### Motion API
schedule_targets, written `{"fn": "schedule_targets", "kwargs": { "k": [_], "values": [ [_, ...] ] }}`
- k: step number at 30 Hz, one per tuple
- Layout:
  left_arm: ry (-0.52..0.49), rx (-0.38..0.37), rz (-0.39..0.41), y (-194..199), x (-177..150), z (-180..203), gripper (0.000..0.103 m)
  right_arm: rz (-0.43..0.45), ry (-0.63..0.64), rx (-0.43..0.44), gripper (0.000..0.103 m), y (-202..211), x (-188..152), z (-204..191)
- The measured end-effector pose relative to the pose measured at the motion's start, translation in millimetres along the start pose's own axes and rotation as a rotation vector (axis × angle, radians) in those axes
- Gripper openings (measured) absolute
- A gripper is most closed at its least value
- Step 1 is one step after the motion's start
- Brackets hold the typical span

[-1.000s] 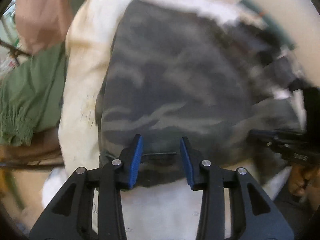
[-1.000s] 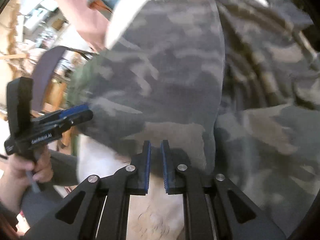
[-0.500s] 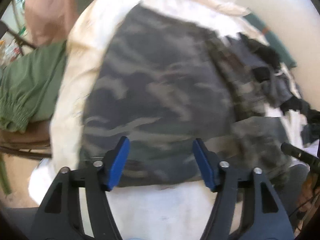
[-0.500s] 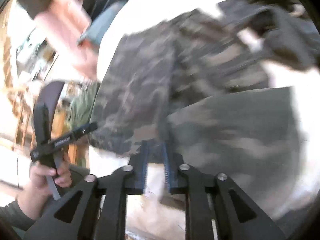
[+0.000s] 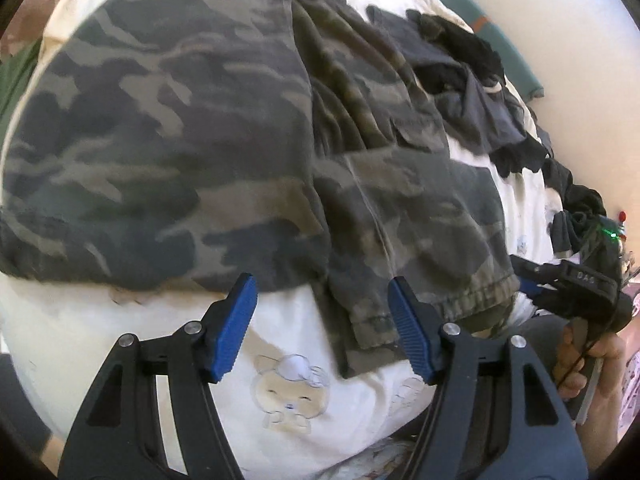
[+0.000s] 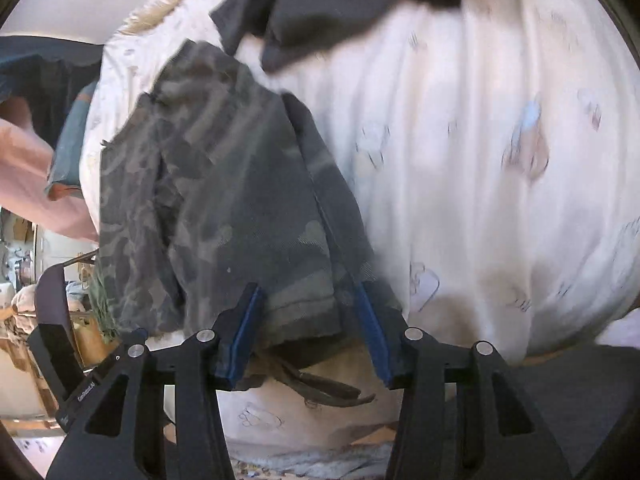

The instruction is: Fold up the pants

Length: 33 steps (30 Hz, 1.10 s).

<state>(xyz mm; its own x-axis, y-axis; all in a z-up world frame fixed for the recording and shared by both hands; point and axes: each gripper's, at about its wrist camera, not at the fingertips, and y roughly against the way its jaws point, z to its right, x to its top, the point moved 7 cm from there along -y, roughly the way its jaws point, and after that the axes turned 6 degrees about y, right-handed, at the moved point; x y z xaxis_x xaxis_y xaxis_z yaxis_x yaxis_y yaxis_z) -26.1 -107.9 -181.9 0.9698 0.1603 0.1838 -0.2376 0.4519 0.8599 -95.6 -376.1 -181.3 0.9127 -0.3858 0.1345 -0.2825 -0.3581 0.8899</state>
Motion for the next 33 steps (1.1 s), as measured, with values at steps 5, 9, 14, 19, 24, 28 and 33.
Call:
{"fn": "schedule_targets", "kwargs": {
  "k": [5, 9, 14, 19, 24, 28, 33],
  "values": [
    [0.013, -0.036, -0.053, -21, -19, 22, 0.063, 0.091, 0.069, 0.089, 0.013, 14, 0, -22],
    [0.002, -0.028, -0.126, -51, -35, 35, 0.048, 0.158, 0.148, 0.122, 0.008, 31, -1, -42],
    [-0.047, -0.105, -0.114, -51, -35, 59, 0.008, 0.204, 0.145, 0.182, 0.007, 50, 5, -46],
    [-0.084, -0.186, -0.015, 5, -14, 91, 0.007, 0.283, 0.149, 0.230, 0.007, 81, 27, -56],
    [-0.045, -0.260, 0.114, 63, 46, 97, 0.007, 0.344, 0.201, 0.248, 0.007, 107, 75, -91],
    [-0.058, -0.252, 0.202, 92, 111, 101, 0.007, 0.385, 0.310, 0.221, 0.007, 112, 141, -146],
    [-0.016, -0.231, 0.259, 92, 212, 94, 0.007, 0.357, 0.362, 0.152, 0.007, 78, 231, -190]
  ]
}}
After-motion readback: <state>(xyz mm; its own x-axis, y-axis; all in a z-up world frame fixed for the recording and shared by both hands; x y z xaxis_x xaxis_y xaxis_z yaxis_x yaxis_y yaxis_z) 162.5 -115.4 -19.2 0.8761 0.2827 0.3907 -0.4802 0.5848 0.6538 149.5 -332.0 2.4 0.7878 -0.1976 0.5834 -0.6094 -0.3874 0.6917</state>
